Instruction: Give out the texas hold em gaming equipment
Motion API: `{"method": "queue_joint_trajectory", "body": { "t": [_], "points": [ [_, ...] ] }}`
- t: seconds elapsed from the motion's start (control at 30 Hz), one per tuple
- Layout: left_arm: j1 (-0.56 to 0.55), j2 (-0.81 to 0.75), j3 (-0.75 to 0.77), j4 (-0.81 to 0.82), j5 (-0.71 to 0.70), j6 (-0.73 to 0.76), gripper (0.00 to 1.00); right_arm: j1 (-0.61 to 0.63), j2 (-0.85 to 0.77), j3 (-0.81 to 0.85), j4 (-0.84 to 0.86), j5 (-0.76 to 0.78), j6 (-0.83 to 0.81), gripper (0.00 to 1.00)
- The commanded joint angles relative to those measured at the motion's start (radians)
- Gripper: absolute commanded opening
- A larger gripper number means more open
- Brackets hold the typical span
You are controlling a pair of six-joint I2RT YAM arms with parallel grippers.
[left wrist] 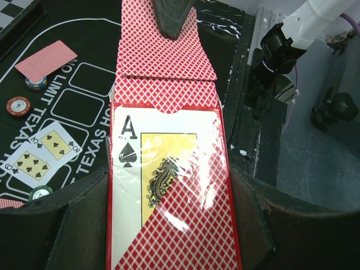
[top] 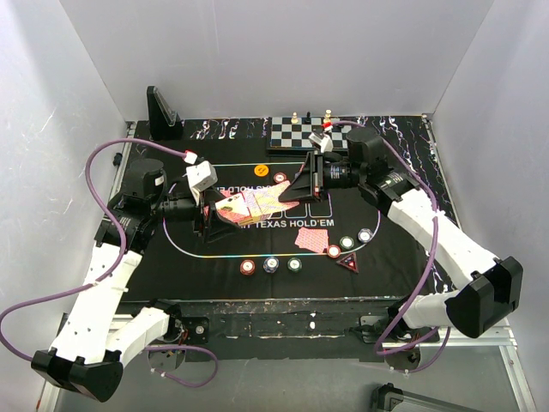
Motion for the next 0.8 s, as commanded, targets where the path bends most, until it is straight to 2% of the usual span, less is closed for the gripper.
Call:
{"method": "queue_joint_trajectory", "body": {
  "t": [0.0,0.3,0.5,0.67,0.77],
  "points": [
    [0.004,-0.032,0.025,0.053,0.047,-0.015,0.0,-0.022,-0.028,0.073,-0.054,-0.006,-0.046,0.18],
    [0.004,-0.042,0.019,0.041,0.05,-0.012,0.0,-0.141,-0.057,0.173,-0.129,-0.048,-0.081,0.02],
    [0.004,-0.047,0.028,0.024,0.054,-0.009,0.0,-0.174,-0.034,0.167,-0.158,-0.063,-0.125,0.01],
    [0.006,-0.041,0.044,0.005,0.059,-0.012,0.0,-0.192,0.048,0.151,-0.288,0.055,-0.285,0.01],
    [0.006,-0.047,0.044,0.01,0.058,-0.019,0.0,-0.193,0.159,0.212,-0.365,0.162,-0.371,0.01]
  ]
}}
